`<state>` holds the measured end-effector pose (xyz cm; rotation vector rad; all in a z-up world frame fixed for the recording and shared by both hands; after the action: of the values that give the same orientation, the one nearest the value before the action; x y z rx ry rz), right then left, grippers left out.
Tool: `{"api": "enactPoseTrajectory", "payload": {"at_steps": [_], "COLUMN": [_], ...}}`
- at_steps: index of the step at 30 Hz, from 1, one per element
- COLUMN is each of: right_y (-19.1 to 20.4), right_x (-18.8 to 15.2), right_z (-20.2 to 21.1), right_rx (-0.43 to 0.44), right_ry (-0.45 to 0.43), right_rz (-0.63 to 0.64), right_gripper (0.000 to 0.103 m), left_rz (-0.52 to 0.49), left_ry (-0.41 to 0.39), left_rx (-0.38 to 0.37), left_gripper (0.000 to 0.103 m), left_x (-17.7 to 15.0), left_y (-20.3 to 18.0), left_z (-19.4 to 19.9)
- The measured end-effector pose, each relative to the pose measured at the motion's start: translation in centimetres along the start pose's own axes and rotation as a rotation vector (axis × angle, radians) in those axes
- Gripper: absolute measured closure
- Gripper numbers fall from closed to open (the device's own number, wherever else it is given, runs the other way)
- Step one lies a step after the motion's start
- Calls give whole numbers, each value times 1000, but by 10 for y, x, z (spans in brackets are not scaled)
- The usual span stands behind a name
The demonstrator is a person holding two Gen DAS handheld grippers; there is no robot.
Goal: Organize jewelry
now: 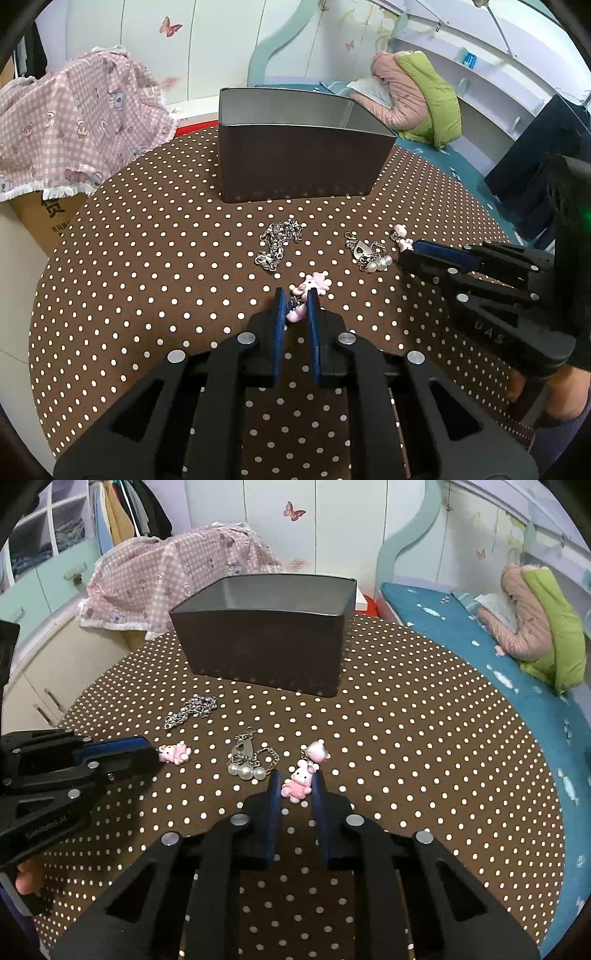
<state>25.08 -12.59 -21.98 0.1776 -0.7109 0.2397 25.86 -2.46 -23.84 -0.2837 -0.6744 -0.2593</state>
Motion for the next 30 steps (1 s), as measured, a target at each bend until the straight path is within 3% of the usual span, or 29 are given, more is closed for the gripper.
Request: {"api": "enactPoseTrajectory", "payload": {"at_steps": [7, 16, 25, 30], "right_y": [-9, -16, -8, -6], "right_x": [-6, 19, 80, 113], "right_z": [14, 63, 83, 64], "right_rx": [57, 177, 222, 209], "right_ry": [-15, -125, -228, -227], "right_rz": [-50, -116, -118, -114], "right_gripper": [88, 88, 88, 87], "left_rz": [15, 31, -9, 14], "left_ry": [-8, -55, -152, -137], "left_rx": [-65, -196, -197, -154], "left_gripper": [92, 92, 91, 91], "left_x": [12, 52, 123, 162], "left_y": [-3, -20, -35, -22], "left_z": [7, 34, 61, 41]}}
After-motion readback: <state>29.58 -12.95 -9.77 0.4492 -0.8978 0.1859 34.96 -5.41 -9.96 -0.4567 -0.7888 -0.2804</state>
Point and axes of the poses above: each gripper's, at about its wrist camera, not at the fingertips, and z roughly against the way its jaws point, y to its left, x to its top, the point moved 6 cm from there along -z, roughly the way its jaws point, and after that the axes turned 3 degrees about -y, right-handed, at the moved point
